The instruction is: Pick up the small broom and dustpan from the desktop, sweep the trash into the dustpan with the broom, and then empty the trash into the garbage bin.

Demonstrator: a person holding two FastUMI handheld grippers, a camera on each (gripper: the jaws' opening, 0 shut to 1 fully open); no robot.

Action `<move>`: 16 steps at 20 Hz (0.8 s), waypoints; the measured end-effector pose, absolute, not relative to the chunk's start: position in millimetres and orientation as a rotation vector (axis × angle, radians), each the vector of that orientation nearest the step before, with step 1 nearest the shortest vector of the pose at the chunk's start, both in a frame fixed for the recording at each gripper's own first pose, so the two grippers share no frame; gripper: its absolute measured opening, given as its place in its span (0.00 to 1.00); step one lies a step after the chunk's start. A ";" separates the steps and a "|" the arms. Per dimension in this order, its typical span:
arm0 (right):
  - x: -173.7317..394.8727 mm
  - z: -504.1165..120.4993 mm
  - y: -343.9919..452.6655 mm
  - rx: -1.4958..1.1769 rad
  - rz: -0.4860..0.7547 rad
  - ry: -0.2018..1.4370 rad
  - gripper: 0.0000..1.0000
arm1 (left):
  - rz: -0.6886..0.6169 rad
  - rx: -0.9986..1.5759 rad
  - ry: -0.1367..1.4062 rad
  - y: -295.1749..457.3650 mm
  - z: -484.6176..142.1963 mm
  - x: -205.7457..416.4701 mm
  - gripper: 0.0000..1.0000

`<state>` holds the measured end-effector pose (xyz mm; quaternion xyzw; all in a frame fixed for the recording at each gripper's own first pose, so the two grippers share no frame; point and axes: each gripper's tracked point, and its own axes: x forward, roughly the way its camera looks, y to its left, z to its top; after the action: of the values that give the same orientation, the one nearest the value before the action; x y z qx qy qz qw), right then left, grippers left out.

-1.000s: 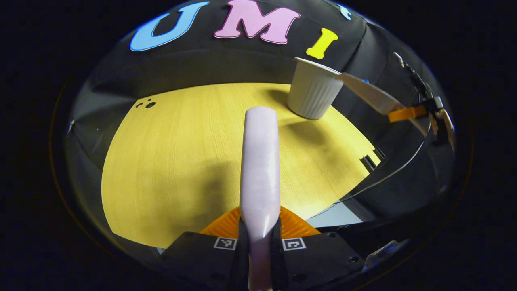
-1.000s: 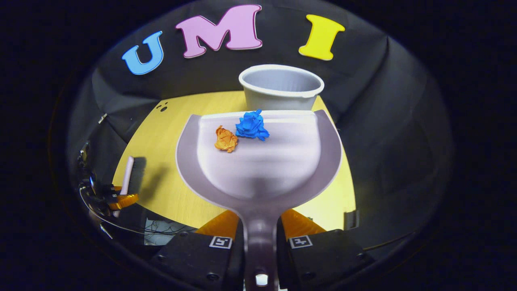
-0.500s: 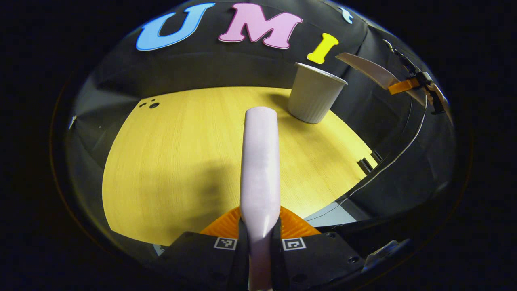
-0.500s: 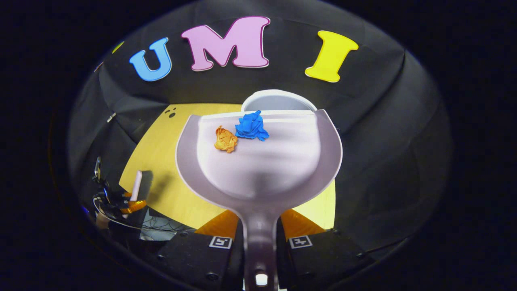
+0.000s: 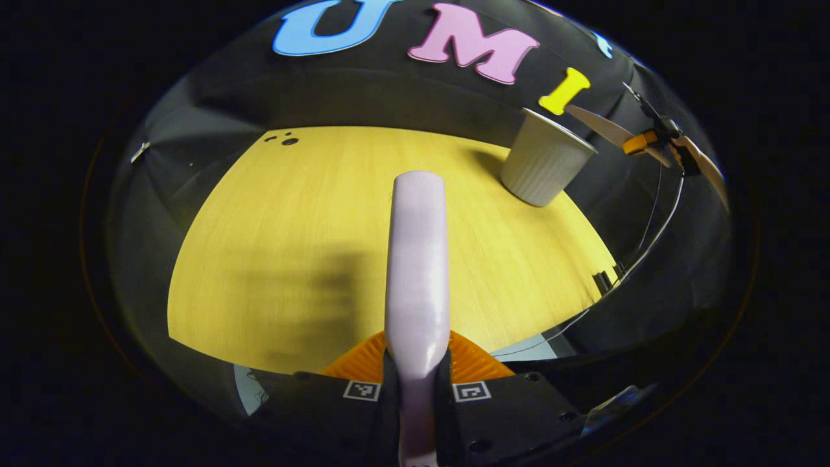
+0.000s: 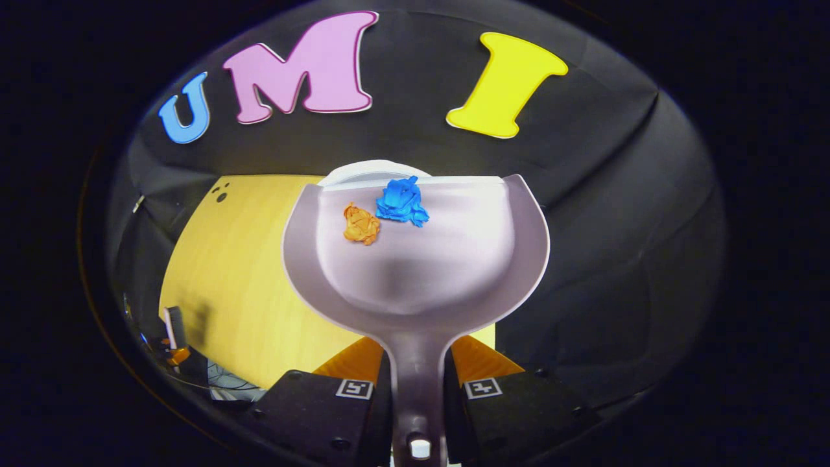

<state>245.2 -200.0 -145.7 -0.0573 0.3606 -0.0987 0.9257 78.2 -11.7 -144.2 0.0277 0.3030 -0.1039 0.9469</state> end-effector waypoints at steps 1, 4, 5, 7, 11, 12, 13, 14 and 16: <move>253.3 -151.5 -208.5 -0.137 -0.223 0.749 0.36 | -0.204 0.037 0.617 -9.7 -141.5 78.9 0.26; 272.0 -163.4 -220.2 -0.186 -0.248 0.759 0.36 | -0.189 0.012 0.610 -5.9 -134.3 86.1 0.26; 276.2 -165.8 -218.7 -0.174 -0.245 0.758 0.36 | -0.181 0.012 0.609 -5.2 -132.8 88.6 0.26; 281.6 -170.4 -214.6 -0.151 -0.229 0.762 0.36 | -0.176 0.005 0.611 -6.3 -130.9 90.5 0.26; 295.0 -171.7 -217.2 -0.145 -0.244 0.743 0.36 | -0.176 0.006 0.616 -10.4 -131.7 93.9 0.27; 298.3 -171.3 -220.3 -0.150 -0.264 0.736 0.36 | -0.175 0.010 0.620 -11.1 -133.1 94.0 0.26; 302.7 -170.6 -223.3 -0.163 -0.290 0.726 0.36 | -0.174 0.013 0.625 -12.0 -135.5 94.5 0.26; 305.8 -170.0 -226.7 -0.179 -0.311 0.714 0.36 | -0.172 0.013 0.632 -12.6 -137.7 94.6 0.28; 311.5 -167.0 -235.1 -0.225 -0.366 0.689 0.36 | -0.173 0.006 0.646 -14.9 -141.3 94.9 0.26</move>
<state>311.5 -235.1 -167.0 -0.1093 0.3353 -0.1780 0.9187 94.9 -14.9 -141.3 0.0029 0.3171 -0.0849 0.9446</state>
